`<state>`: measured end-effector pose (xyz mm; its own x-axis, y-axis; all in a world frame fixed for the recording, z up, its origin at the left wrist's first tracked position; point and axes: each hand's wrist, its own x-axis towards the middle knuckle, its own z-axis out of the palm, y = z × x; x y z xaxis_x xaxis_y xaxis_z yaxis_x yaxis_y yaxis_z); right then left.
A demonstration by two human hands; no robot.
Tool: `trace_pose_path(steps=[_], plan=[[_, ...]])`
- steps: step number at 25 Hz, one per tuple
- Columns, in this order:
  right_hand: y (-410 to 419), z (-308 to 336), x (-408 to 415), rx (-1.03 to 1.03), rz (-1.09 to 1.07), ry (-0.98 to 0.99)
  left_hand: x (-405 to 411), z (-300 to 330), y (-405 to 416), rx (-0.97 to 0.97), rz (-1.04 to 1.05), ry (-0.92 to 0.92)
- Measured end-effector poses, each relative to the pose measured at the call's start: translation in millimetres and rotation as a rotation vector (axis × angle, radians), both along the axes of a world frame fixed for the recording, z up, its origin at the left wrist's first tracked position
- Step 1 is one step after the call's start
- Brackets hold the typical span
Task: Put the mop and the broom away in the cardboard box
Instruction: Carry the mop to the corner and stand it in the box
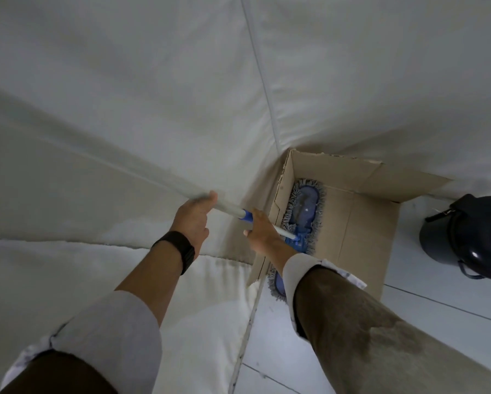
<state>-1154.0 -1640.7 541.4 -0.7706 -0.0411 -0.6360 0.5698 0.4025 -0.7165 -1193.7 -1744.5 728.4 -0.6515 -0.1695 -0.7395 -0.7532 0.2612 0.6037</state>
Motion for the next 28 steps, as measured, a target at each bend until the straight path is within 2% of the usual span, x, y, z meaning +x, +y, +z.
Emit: trace_pose_path(steps=[4, 6, 9, 11, 17, 21, 26, 28], plan=[[20, 43, 53, 0.153, 0.079, 0.127, 71, 9, -5, -0.276, -0.271, 0.117], [42, 66, 95, 0.271, 0.134, 0.205, 119, 8, -11, -0.432, -0.5, 0.17], [83, 110, 203, 0.473, 0.219, 0.275, 205, 17, -14, -0.661, -0.836, 0.267], [111, 133, 273, 0.56, 0.222, 0.296, 252, 18, -4, -0.74, -0.95, 0.307], [188, 183, 500, 0.767, 0.171, 0.254, 428, 28, 67, -0.724, -1.182, 0.344], [257, 197, 637, 0.84, 0.084, 0.201, 531, 24, 146, -0.713, -1.313, 0.383], [360, 202, 804, 0.904, 0.034, 0.191, 673, 23, 261, -0.682, -1.344, 0.454], [406, 205, 873, 0.92, 0.089, 0.18, 731, 24, 304, -0.612, -1.312, 0.46]])
